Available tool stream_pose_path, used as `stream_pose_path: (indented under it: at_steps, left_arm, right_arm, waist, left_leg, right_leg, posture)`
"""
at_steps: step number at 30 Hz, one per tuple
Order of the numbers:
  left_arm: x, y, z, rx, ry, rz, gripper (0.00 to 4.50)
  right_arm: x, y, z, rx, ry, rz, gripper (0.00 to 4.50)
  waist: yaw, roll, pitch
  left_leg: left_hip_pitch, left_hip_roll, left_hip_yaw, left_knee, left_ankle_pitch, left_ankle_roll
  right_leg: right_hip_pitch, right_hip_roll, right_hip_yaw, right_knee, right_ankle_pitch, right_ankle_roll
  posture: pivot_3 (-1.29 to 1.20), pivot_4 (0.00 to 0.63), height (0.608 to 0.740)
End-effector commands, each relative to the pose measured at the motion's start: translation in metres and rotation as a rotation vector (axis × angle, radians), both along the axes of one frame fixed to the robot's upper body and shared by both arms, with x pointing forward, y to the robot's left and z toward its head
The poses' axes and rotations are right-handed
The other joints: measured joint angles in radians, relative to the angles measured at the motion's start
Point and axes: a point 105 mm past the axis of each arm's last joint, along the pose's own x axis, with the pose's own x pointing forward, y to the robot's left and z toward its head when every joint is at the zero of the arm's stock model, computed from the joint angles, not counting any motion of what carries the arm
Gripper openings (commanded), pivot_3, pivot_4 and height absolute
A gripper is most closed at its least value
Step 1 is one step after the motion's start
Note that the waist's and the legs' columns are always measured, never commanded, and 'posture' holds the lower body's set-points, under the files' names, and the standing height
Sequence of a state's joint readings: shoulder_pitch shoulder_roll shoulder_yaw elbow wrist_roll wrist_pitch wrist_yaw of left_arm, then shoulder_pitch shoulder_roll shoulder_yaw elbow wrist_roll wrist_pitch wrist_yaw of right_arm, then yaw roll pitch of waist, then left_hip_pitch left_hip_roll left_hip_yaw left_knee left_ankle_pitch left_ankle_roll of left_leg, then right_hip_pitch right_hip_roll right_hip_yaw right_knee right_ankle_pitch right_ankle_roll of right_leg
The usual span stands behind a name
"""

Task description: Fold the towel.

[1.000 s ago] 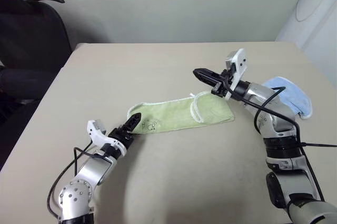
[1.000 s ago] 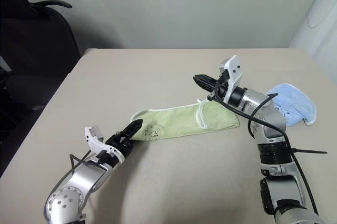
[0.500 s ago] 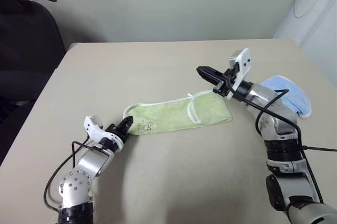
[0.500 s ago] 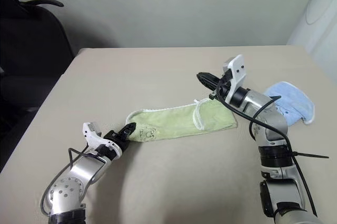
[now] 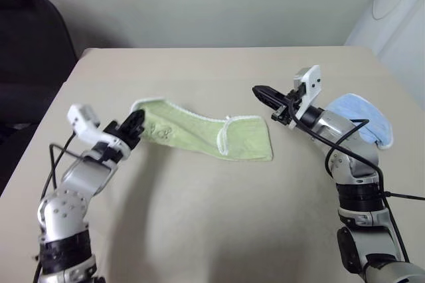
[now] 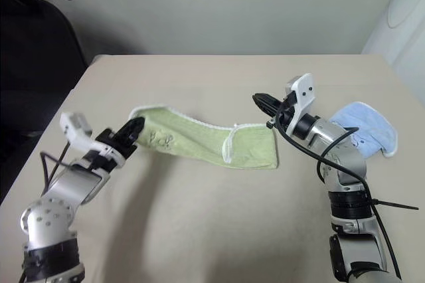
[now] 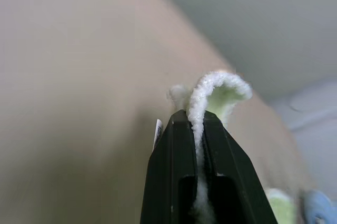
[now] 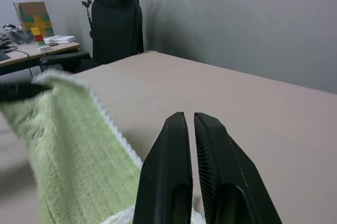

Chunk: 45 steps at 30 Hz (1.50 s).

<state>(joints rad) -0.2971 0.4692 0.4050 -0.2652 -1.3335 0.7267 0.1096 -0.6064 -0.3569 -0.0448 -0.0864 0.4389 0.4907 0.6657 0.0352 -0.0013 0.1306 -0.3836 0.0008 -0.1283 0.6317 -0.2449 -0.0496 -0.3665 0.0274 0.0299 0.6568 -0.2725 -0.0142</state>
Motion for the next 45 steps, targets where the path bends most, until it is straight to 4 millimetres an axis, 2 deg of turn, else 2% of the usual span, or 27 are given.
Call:
stream_pose_path:
  at_steps: [1, 4, 7, 9, 12, 14, 18, 19, 22, 26, 29, 31, 34, 36, 38, 39, 41, 44, 45]
  left_arm:
    - [-0.003, -0.061, 0.021, 0.163, -0.082, -0.234, 0.04]
    - [-0.002, -0.110, 0.019, 0.290, -0.091, -0.423, 0.04]
    - [0.000, -0.145, 0.018, 0.345, -0.096, -0.558, 0.04]
    - [0.002, -0.174, 0.018, 0.371, -0.098, -0.663, 0.04]
    - [0.001, -0.205, 0.013, 0.435, -0.091, -0.789, 0.04]
    - [0.001, -0.220, 0.000, 0.518, -0.065, -0.852, 0.04]
    - [0.003, -0.232, -0.022, 0.611, -0.028, -0.911, 0.04]
    - [0.003, -0.234, -0.025, 0.618, -0.022, -0.919, 0.25]
    - [0.003, -0.234, -0.028, 0.612, -0.008, -0.931, 1.07]
    - [0.004, -0.230, -0.024, 0.569, -0.011, -0.919, 2.51]
    - [0.005, -0.224, -0.008, 0.482, -0.059, -0.890, 3.63]
    - [0.006, -0.217, 0.016, 0.357, -0.131, -0.851, 4.31]
    - [0.010, -0.200, 0.047, 0.203, -0.217, -0.764, 4.31]
    - [0.015, -0.179, 0.064, 0.159, -0.270, -0.666, 4.31]
    - [0.020, -0.156, 0.073, 0.158, -0.298, -0.576, 4.31]
    - [0.021, -0.145, 0.070, 0.214, -0.304, -0.536, 4.35]
    - [0.022, -0.127, 0.060, 0.350, -0.325, -0.469, 4.35]
    - [0.017, -0.106, 0.029, 0.530, -0.307, -0.445, 3.75]
    - [0.013, -0.103, 0.021, 0.568, -0.310, -0.458, 3.35]
  right_arm:
    - [-0.002, -0.002, 0.016, 0.020, -0.057, -0.009, 0.31]
    - [0.005, -0.008, 0.019, 0.038, -0.065, -0.057, 0.31]
    - [0.013, -0.017, 0.023, 0.062, -0.077, -0.127, 0.31]
    - [0.021, -0.030, 0.028, 0.093, -0.084, -0.210, 0.31]
    - [0.027, -0.044, 0.033, 0.140, -0.090, -0.293, 0.31]
    - [0.027, -0.051, 0.037, 0.164, -0.096, -0.327, 0.31]
    - [0.023, -0.055, 0.036, 0.169, -0.103, -0.352, 0.31]
    - [0.021, -0.056, 0.035, 0.171, -0.102, -0.357, 0.31]
    - [0.019, -0.056, 0.033, 0.174, -0.098, -0.368, 0.31]
    - [0.019, -0.054, 0.029, 0.171, -0.087, -0.366, 0.31]
    - [0.019, -0.051, 0.025, 0.164, -0.073, -0.355, 0.31]
    - [0.020, -0.049, 0.022, 0.153, -0.066, -0.344, 0.31]
    - [0.020, -0.049, 0.020, 0.143, -0.058, -0.336, 0.31]
    - [0.021, -0.049, 0.019, 0.128, -0.053, -0.329, 0.31]
    - [0.019, -0.048, 0.017, 0.115, -0.038, -0.298, 0.31]
    - [0.017, -0.046, 0.014, 0.094, -0.017, -0.268, 0.16]
    - [0.012, -0.041, 0.007, 0.043, 0.005, -0.212, 0.16]
    - [0.001, -0.031, 0.000, 0.004, 0.035, -0.133, 0.00]
    - [-0.002, -0.029, -0.002, -0.006, 0.045, -0.112, 0.00]
  waist:
    - [0.000, 0.000, 0.000]
    - [-0.001, 0.000, 0.000]
    - [-0.001, 0.000, 0.000]
    - [-0.001, -0.001, 0.000]
    - [0.000, -0.001, 0.000]
    - [0.000, -0.001, 0.000]
    - [-0.002, -0.001, 0.000]
    - [-0.002, -0.001, 0.000]
    - [-0.001, -0.001, 0.000]
    - [0.001, -0.001, 0.000]
    - [0.001, -0.001, 0.000]
    - [0.001, -0.001, 0.000]
    - [0.001, -0.001, 0.000]
    - [0.001, -0.001, 0.000]
    - [0.000, -0.001, 0.000]
    - [0.000, -0.001, 0.000]
    - [-0.003, 0.000, 0.000]
    - [-0.005, 0.000, 0.000]
    - [-0.005, 0.000, 0.000]
  left_leg:
    - [0.000, 0.000, 0.000, 0.000, 0.000, 0.000]
    - [0.000, 0.000, 0.000, 0.001, 0.000, 0.000]
    - [-0.001, 0.000, 0.000, 0.001, 0.000, 0.000]
    - [-0.001, 0.000, 0.001, 0.000, 0.000, 0.000]
    - [-0.002, 0.001, 0.001, 0.001, 0.000, 0.000]
    - [-0.003, 0.001, 0.001, 0.001, 0.000, 0.000]
    - [-0.004, 0.001, 0.001, 0.001, 0.000, 0.000]
    - [-0.004, 0.001, 0.002, 0.000, 0.000, 0.000]
    - [-0.006, 0.001, 0.002, 0.000, 0.000, 0.000]
    - [-0.008, 0.001, 0.002, 0.001, 0.000, 0.000]
    - [-0.008, 0.001, 0.001, 0.002, 0.000, 0.001]
    - [-0.008, 0.001, 0.001, 0.003, 0.000, 0.001]
    - [-0.008, 0.001, 0.001, 0.006, 0.000, 0.001]
    - [-0.008, 0.001, 0.002, 0.007, 0.001, 0.001]
    - [-0.008, 0.001, 0.002, 0.008, 0.001, 0.001]
    - [-0.008, 0.001, 0.002, 0.008, 0.001, 0.001]
    - [-0.008, 0.001, 0.002, 0.008, 0.001, 0.001]
    - [-0.008, 0.001, 0.002, 0.007, 0.001, 0.001]
    - [-0.008, 0.001, 0.001, 0.007, 0.001, 0.001]
  right_leg:
    - [0.000, 0.000, 0.000, 0.000, 0.000, 0.000]
    - [0.000, 0.000, 0.000, -0.001, 0.001, 0.000]
    - [0.000, 0.000, 0.000, 0.000, 0.001, 0.000]
    - [-0.001, 0.000, 0.000, -0.001, 0.001, 0.000]
    - [-0.002, -0.001, 0.000, 0.000, 0.001, 0.000]
    - [-0.002, -0.001, 0.000, 0.000, 0.001, 0.000]
    - [-0.003, -0.001, 0.000, -0.002, 0.001, 0.000]
    - [-0.004, -0.001, 0.000, -0.002, 0.001, 0.000]
    - [-0.006, -0.001, 0.000, -0.002, 0.001, 0.000]
    - [-0.007, -0.001, 0.000, -0.002, 0.001, 0.001]
    - [-0.007, -0.001, 0.000, -0.002, 0.002, 0.002]
    - [-0.007, -0.001, 0.000, -0.001, 0.002, 0.002]
    - [-0.007, -0.001, 0.000, 0.001, 0.002, 0.002]
    - [-0.007, -0.001, 0.000, 0.002, 0.002, 0.002]
    - [-0.007, -0.001, 0.001, 0.003, 0.002, 0.002]
    - [-0.007, -0.001, 0.000, 0.003, 0.002, 0.002]
    - [-0.007, -0.001, 0.001, 0.003, 0.002, 0.002]
    - [-0.007, 0.000, 0.001, 0.001, 0.002, 0.002]
    - [-0.007, 0.000, 0.002, 0.000, 0.002, 0.002]
  posture:
    - [0.00, 0.150, 0.740]
    - [0.00, 0.150, 0.740]
    - [0.00, 0.150, 0.740]
    - [0.00, 0.150, 0.740]
    - [0.00, 0.150, 0.740]
    - [0.00, 0.150, 0.740]
    - [0.00, 0.150, 0.740]
    - [0.00, 0.150, 0.740]
    - [0.00, 0.150, 0.740]
    - [0.00, 0.150, 0.740]
    - [0.00, 0.150, 0.740]
    - [0.00, 0.150, 0.740]
    - [0.00, 0.150, 0.740]
    - [0.00, 0.150, 0.740]
    - [0.00, 0.150, 0.740]
    - [0.00, 0.150, 0.740]
    - [0.00, 0.150, 0.740]
    - [0.00, 0.150, 0.740]
    - [0.00, 0.150, 0.740]
